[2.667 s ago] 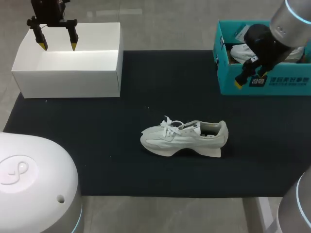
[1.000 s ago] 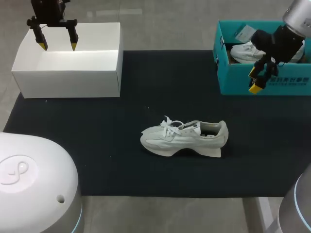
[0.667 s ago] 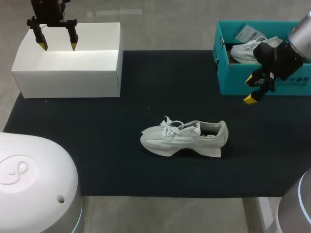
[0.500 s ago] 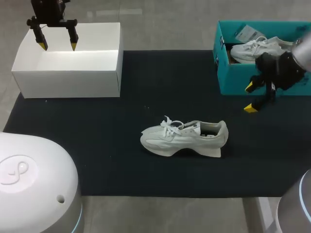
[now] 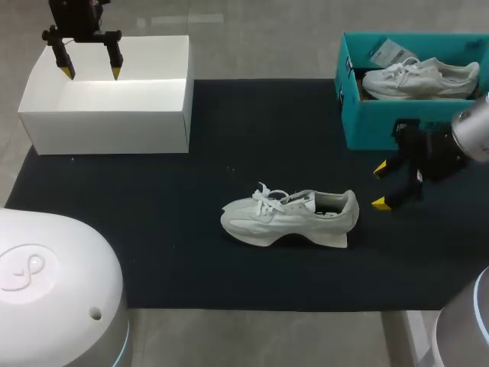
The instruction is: Take the shoe out of the shoebox, open the shoe tongue, remove and reinsert the insole, then place the shoe into the shoebox
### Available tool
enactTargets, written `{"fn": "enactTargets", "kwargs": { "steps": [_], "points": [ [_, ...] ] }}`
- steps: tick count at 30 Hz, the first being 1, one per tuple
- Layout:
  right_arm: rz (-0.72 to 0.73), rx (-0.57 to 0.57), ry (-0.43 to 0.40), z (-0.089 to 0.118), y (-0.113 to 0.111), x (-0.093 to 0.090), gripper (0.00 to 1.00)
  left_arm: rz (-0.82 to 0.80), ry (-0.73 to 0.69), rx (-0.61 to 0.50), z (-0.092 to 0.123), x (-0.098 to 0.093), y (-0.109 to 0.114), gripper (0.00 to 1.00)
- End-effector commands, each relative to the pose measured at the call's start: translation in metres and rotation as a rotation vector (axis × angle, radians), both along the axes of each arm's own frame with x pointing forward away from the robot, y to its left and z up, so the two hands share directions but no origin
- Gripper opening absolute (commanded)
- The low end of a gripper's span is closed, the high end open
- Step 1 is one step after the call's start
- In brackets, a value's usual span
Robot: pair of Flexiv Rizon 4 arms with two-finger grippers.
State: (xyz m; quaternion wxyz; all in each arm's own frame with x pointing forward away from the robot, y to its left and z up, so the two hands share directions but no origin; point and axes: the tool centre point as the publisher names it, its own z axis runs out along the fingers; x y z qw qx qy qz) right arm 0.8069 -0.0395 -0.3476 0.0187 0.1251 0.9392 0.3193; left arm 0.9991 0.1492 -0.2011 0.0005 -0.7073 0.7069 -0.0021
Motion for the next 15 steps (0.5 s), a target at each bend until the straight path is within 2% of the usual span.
{"fn": "enactTargets", "kwargs": {
  "steps": [1, 15],
  "points": [
    [-0.012, 0.083, -0.038, -0.019, 0.006, -0.005, 1.00, 0.000, 0.001, 0.001, 0.000, 0.000, 0.000, 1.00],
    [0.025, 0.142, -0.027, -0.044, 0.031, -0.026, 1.00, 0.000, 0.001, 0.001, 0.000, 0.000, 0.000, 1.00]
  ]
}}
